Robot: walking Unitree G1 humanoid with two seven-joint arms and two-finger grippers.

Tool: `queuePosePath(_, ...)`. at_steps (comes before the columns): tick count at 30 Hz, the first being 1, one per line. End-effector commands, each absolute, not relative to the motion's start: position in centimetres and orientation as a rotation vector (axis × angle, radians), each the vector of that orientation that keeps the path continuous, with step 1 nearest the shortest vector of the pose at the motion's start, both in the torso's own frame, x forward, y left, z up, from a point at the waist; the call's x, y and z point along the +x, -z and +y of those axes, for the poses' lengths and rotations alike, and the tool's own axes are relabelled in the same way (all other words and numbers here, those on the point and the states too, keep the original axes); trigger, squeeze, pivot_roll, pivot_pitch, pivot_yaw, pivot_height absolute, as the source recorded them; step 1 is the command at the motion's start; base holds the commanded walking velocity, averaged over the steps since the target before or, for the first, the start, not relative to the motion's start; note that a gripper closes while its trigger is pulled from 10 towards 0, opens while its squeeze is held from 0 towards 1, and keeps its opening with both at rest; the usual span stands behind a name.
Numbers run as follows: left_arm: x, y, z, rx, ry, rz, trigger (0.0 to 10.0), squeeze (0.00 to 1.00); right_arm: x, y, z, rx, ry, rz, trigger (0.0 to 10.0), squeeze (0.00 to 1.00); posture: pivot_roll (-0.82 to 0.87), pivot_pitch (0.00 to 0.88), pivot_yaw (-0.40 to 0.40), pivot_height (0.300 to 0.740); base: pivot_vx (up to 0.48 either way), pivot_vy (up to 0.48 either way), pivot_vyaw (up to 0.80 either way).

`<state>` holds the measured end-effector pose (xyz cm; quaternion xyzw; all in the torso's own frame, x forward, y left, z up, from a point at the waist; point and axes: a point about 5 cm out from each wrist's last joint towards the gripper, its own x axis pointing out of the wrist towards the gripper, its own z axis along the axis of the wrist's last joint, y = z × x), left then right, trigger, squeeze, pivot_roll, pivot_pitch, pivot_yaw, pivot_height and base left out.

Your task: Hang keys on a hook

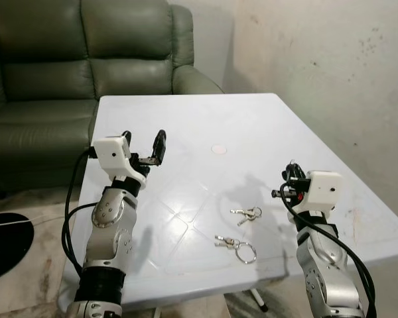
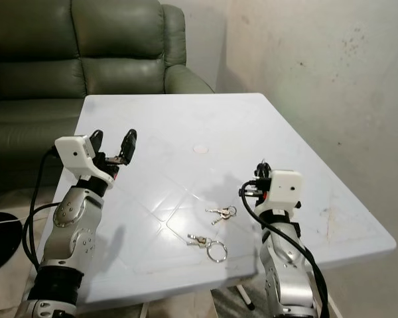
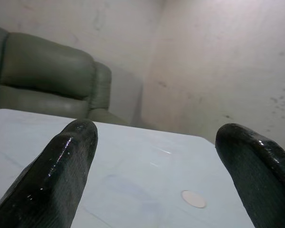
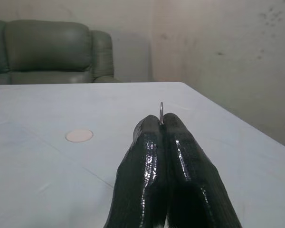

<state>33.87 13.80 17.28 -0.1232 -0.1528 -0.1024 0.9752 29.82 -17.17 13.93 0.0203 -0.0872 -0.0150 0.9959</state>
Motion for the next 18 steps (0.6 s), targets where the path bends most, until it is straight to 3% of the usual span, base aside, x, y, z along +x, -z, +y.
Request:
queuePosePath(1,34.07,-17.52,13.81,-0.25,0.2,-0.308,10.0,0.0,29.76,-14.11,-17.42,0.037,0.044,-0.177,10.0,0.0,-0.02,0.0,-0.045,0.74,0.0,0.0,-0.74)
queuePosePath(9,34.08,-17.47,13.56,-0.234,0.207,-0.299,10.0,0.0,29.88,-14.24,-17.4,0.039,0.045,-0.181,10.0,0.0,-0.02,0.0,-0.044,0.74,0.0,0.0,-0.74)
queuePosePath(13,34.12,-17.44,13.61,-0.229,0.198,-0.299,10.0,0.0,29.9,-14.26,-17.33,0.039,0.044,-0.181,10.0,0.0,-0.02,0.0,-0.046,0.74,0.0,-0.48,-0.74)
queuePosePath(18,34.16,-17.32,13.63,-0.265,0.189,-0.288,10.0,0.0,29.86,-14.21,-17.36,0.038,0.043,-0.179,10.0,0.0,-0.02,0.0,-0.048,0.74,0.0,0.0,-0.74)
